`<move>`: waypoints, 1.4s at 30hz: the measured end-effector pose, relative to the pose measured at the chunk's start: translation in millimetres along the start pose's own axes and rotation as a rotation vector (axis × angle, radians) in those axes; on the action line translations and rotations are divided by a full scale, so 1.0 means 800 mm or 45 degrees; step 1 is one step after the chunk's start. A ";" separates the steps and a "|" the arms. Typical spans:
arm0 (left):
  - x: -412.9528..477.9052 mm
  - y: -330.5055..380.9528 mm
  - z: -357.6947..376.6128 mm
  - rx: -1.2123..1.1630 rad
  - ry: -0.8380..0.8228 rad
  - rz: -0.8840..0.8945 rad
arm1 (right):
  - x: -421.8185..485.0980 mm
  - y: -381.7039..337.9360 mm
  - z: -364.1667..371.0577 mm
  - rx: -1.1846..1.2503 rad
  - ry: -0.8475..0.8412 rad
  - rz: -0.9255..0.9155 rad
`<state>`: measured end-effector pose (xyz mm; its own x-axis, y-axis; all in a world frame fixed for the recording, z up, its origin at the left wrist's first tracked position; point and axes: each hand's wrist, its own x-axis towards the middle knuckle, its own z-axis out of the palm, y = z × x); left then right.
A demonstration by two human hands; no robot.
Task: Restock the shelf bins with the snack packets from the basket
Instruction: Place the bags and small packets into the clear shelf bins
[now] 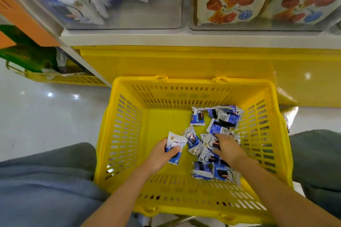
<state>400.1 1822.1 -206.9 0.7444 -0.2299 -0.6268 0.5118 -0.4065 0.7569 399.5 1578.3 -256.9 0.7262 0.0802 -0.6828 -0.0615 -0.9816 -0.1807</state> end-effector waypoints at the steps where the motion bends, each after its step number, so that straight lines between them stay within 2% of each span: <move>1: -0.001 0.000 0.001 -0.007 -0.003 -0.014 | 0.000 0.001 0.000 -0.007 -0.023 0.023; 8: -0.004 -0.001 0.002 0.012 0.010 -0.099 | 0.003 0.004 -0.006 -0.041 -0.063 0.104; 12: -0.010 0.009 0.001 0.038 0.033 -0.148 | -0.011 -0.009 -0.025 0.134 0.151 0.050; 16: -0.021 0.029 0.001 0.008 0.103 -0.130 | -0.030 -0.041 -0.060 0.483 0.384 -0.081; 22: -0.051 0.065 -0.001 -0.336 0.254 -0.115 | -0.064 -0.097 -0.102 1.137 0.360 -0.268; 25: -0.067 0.086 -0.002 -0.593 0.241 -0.087 | -0.087 -0.117 -0.120 1.362 0.372 -0.352; 27: -0.077 0.101 -0.002 -0.757 0.168 -0.008 | -0.099 -0.127 -0.133 1.456 0.450 -0.348; 30: -0.088 0.122 -0.004 -0.828 0.092 0.154 | -0.114 -0.143 -0.152 1.657 0.554 -0.321; 33: -0.097 0.141 -0.016 -0.776 0.187 0.293 | -0.129 -0.154 -0.172 1.890 0.439 -0.301; 36: -0.104 0.158 -0.045 -0.641 0.309 0.374 | -0.143 -0.149 -0.202 1.881 0.204 -0.476; 39: -0.116 0.175 -0.078 -0.433 0.400 0.543 | -0.160 -0.147 -0.233 1.600 0.053 -0.604; 42: -0.128 0.188 -0.106 -0.117 0.460 0.748 | -0.166 -0.157 -0.252 1.101 0.272 -0.642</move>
<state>437.6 1859.8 -13.3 0.9971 -0.0740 -0.0199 0.0028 -0.2244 0.9745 448.6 1656.2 -0.9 0.9060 0.3333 -0.2608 -0.1267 -0.3743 -0.9186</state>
